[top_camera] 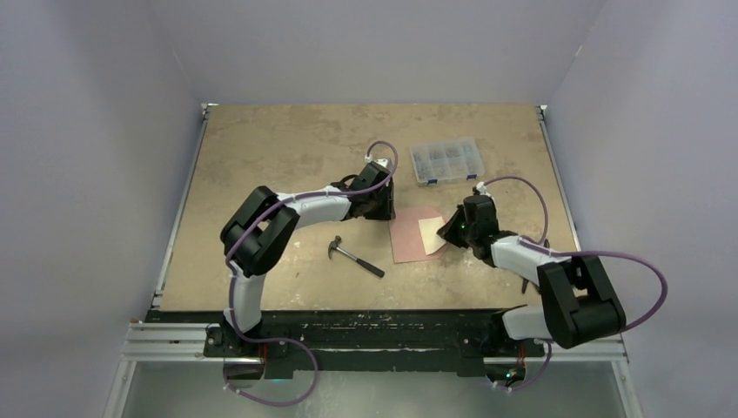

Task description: Place the letter into the envelope and seal it

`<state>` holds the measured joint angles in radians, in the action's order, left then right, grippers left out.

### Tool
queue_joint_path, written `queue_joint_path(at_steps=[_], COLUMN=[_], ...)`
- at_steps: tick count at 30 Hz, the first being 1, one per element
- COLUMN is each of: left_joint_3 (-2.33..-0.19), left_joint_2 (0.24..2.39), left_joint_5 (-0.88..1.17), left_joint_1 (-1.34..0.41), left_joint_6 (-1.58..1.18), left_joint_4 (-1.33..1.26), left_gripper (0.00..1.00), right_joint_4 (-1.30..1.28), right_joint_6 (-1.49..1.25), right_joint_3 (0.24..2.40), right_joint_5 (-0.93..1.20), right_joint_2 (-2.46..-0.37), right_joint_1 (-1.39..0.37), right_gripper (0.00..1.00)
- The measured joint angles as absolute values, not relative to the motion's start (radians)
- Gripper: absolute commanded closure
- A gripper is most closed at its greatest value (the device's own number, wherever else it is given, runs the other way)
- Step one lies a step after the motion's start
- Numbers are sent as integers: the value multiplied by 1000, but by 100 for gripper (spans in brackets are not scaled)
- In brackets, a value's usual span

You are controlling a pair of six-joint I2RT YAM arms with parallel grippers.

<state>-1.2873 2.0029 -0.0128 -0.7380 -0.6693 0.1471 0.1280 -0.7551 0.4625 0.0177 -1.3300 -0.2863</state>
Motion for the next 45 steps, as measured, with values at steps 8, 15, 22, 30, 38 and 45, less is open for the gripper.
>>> queue_joint_path(at_steps=[8, 15, 22, 30, 38, 45], left_joint_3=[-1322, -1356, -1367, -1380, -1359, -1293], left_joint_2=[2033, 2059, 2064, 2063, 2028, 1984], left_joint_5=[12, 44, 39, 32, 7, 25], left_joint_1=[-738, -738, -738, -740, -741, -741], left_joint_6=[-664, -633, -607, -593, -612, -670], left_joint_4=[134, 124, 136, 163, 215, 206], left_gripper=[66, 66, 66, 55, 54, 55], right_joint_4=[144, 168, 152, 364, 299, 242], right_joint_6=[-786, -748, -683, -583, -688, -771], right_joint_3=[507, 555, 570, 408, 362, 373], right_joint_5=[44, 48, 47, 50, -2, -26], right_joint_2=[-1415, -1444, -1402, -1175, -1170, -1253], right_joint_1=[-286, -286, -286, -286, -286, -286], right_gripper=[100, 100, 100, 100, 100, 100])
